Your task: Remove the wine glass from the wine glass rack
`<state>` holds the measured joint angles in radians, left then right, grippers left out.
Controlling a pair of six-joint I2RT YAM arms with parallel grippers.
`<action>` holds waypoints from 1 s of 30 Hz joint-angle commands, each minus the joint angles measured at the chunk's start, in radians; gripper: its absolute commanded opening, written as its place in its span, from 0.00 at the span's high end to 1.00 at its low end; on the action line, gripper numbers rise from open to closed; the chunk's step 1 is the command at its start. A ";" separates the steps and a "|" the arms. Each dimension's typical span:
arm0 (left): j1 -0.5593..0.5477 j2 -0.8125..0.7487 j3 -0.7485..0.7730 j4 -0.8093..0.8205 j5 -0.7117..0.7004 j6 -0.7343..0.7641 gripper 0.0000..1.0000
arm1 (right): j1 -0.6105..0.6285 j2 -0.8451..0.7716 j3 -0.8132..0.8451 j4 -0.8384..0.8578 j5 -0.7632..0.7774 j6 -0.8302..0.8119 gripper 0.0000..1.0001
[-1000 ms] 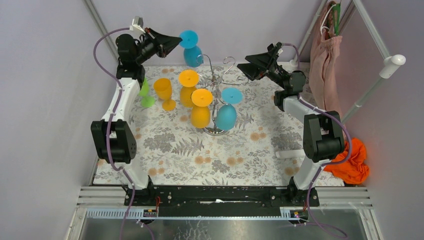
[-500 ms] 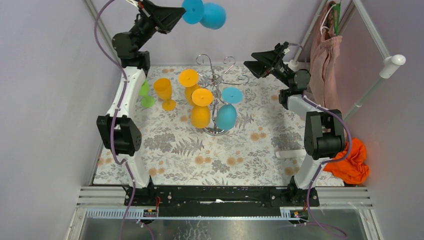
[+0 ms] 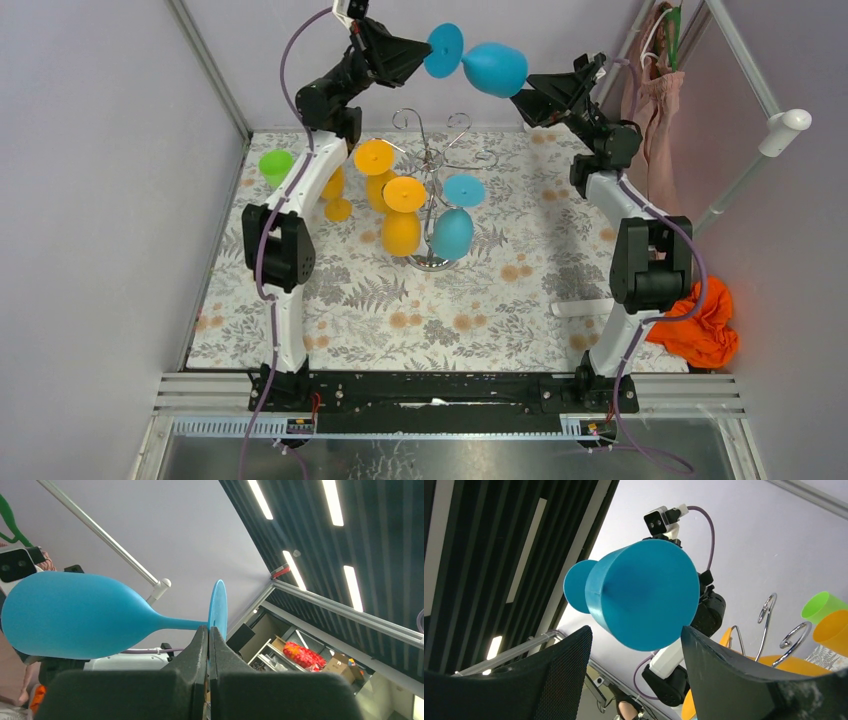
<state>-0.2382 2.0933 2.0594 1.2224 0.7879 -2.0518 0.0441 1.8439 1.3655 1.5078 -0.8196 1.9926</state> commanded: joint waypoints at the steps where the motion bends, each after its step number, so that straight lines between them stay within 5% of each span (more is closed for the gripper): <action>1: -0.015 -0.009 0.017 0.102 -0.023 -0.062 1.00 | -0.005 0.017 0.053 0.210 0.012 0.028 0.26; 30: -0.080 0.099 0.019 0.039 0.019 -0.040 1.00 | 0.037 -0.068 0.138 0.217 0.027 0.087 0.38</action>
<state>-0.3050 2.1521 2.0697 1.2587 0.7898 -2.0888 0.0540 1.8561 1.4433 1.5124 -0.8093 2.0426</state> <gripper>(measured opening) 0.014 0.625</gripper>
